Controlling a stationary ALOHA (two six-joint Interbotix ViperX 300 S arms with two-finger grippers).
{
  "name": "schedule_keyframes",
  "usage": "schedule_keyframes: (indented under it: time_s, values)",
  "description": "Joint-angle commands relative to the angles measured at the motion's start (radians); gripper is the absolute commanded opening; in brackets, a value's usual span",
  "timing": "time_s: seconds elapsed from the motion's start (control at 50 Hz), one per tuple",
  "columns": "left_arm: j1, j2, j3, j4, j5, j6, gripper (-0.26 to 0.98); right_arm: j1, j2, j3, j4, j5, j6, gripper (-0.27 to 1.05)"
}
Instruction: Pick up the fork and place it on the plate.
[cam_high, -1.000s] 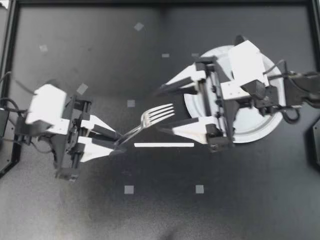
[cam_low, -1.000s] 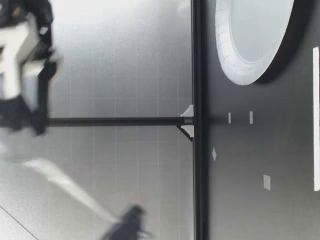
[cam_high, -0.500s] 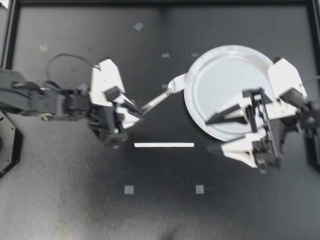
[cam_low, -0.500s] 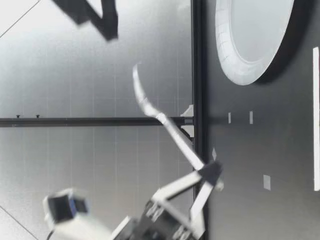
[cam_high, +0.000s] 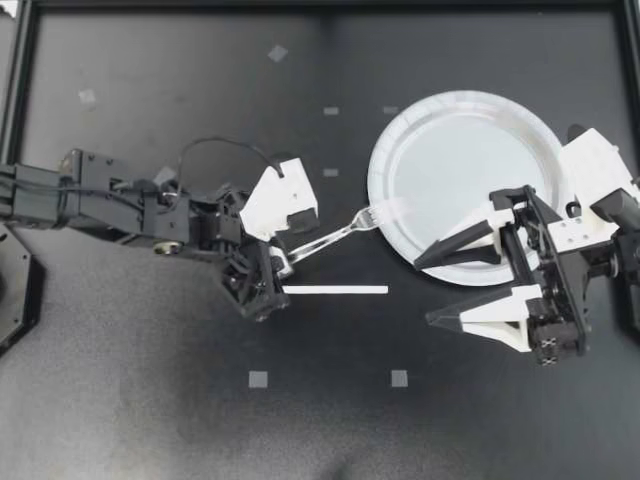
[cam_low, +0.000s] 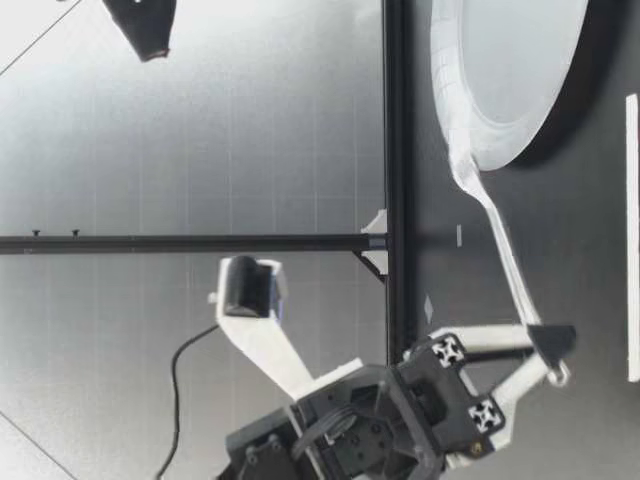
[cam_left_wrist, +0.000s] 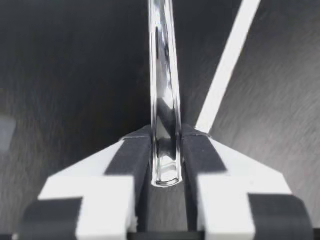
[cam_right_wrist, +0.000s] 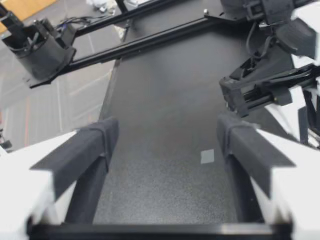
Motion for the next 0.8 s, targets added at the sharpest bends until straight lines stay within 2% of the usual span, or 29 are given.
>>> schedule_keyframes:
  time_s: [0.0,0.16,0.3,0.78]
  values:
    - [-0.002,-0.012,-0.043,-0.028,0.066,0.015,-0.01,0.005,-0.003,-0.029,-0.002,-0.011,0.002,0.77]
    - [-0.002,0.046,-0.109,-0.064,0.077,0.086,-0.01,0.006,-0.003,-0.029,-0.002,-0.011,0.005,0.77]
    - [-0.002,0.094,-0.15,-0.066,0.054,0.12,-0.01,0.02,-0.005,-0.029,-0.002,-0.011,0.005,0.77]
    - [-0.002,0.127,-0.146,-0.067,0.026,0.124,-0.01,0.037,0.0,-0.029,0.005,-0.011,0.012,0.77]
